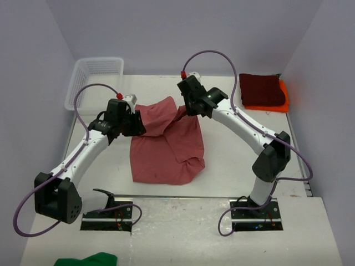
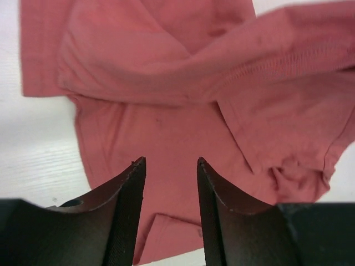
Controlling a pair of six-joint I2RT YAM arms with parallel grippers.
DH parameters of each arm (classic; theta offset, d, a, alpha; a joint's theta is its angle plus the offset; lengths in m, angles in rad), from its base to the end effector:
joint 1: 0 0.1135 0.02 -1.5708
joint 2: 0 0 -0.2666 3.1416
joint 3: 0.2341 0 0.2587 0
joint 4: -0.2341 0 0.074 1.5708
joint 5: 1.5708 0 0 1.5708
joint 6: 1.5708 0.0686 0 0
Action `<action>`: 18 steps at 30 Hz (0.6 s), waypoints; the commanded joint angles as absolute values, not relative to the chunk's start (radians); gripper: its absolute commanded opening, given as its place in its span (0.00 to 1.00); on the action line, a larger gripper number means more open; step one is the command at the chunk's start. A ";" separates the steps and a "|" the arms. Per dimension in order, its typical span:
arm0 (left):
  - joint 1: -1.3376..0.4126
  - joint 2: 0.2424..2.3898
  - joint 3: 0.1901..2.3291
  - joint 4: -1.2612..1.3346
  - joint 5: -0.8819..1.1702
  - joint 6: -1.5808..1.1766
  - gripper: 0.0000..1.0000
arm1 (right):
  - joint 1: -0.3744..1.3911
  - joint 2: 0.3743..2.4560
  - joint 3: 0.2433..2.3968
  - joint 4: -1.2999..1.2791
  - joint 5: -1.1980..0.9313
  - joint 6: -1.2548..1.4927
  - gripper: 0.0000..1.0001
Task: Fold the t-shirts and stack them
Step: Flatten out the tshirt
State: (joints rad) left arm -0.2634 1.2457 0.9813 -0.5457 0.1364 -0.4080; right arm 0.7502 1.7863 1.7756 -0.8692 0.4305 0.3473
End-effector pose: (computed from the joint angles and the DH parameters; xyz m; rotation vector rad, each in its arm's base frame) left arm 0.2788 -0.0849 0.2555 -0.1091 2.4227 -0.4757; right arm 0.3240 0.2628 0.3262 -0.2877 2.3290 0.0028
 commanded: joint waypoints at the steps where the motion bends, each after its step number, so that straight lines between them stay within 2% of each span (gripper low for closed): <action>1: -0.308 1.282 0.953 -0.551 0.226 -0.371 0.43 | 0.715 1.819 1.830 -0.858 0.390 0.304 0.00; 9: -0.344 1.243 0.913 -0.517 0.115 -0.475 0.29 | 0.618 1.882 1.760 -0.865 0.445 0.383 0.00; 14: -0.344 1.262 0.934 -0.499 0.115 -0.482 0.28 | 0.540 1.833 1.642 -0.865 0.446 0.488 0.00; 18: -0.353 1.379 0.974 -0.466 0.156 -0.495 0.25 | 0.503 1.802 1.574 -0.862 0.465 0.517 0.00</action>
State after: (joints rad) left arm -0.3412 1.3067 0.9211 -0.5232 0.1291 -0.4671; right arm 0.5232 1.8835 1.5997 -0.8654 0.4255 0.4549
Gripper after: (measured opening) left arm 0.266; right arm 0.018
